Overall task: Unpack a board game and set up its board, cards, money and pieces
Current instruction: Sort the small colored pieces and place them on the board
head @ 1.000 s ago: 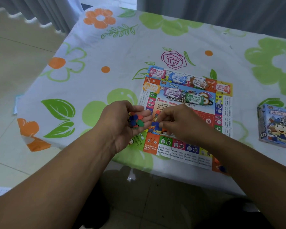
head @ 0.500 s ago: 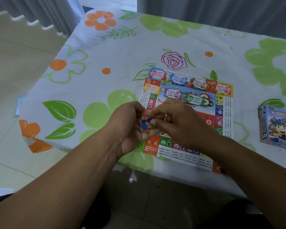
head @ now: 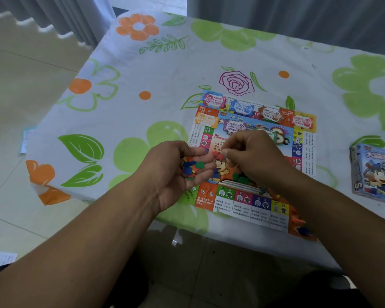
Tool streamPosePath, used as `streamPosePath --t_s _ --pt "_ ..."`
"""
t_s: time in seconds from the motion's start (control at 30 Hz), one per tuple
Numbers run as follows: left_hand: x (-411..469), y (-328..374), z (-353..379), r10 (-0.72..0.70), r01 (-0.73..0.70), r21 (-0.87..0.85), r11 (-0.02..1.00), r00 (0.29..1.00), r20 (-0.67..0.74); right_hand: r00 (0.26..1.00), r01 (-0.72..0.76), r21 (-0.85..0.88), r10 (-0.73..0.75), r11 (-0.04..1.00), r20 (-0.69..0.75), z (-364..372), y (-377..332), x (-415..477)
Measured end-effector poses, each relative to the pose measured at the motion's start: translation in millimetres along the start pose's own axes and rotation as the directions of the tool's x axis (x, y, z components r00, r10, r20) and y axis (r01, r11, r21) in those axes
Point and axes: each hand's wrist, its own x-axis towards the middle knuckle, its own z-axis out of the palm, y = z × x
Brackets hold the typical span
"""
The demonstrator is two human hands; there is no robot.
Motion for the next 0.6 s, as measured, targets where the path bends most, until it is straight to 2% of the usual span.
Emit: streamPosePath --t_s 0.23,0.4,0.5,0.6 --pt "-2.0 1.0 -3.9 0.014 -0.015 -0.011 1.0 1.0 -0.008 1.0 -0.013 -0.125 0.014 0.992 0.004 9.2 8.7 7.9" --pt "-2.1 0.3 -3.3 0.023 -0.023 0.001 1.0 1.0 -0.018 0.99 0.053 -0.183 -0.076 0.982 -0.119 6.6 3.0 4.7" --pt "-1.2 -0.3 -2.3 0.027 -0.027 0.008 1.0 1.0 0.004 0.982 0.141 -0.13 -0.155 0.981 -0.106 3.3 -6.8 -2.4" --pt "-0.1 -1.1 -0.7 0.025 -0.025 0.012 1.0 0.999 0.039 0.966 0.259 0.002 -0.259 0.966 0.01 0.1 -17.8 -12.4"
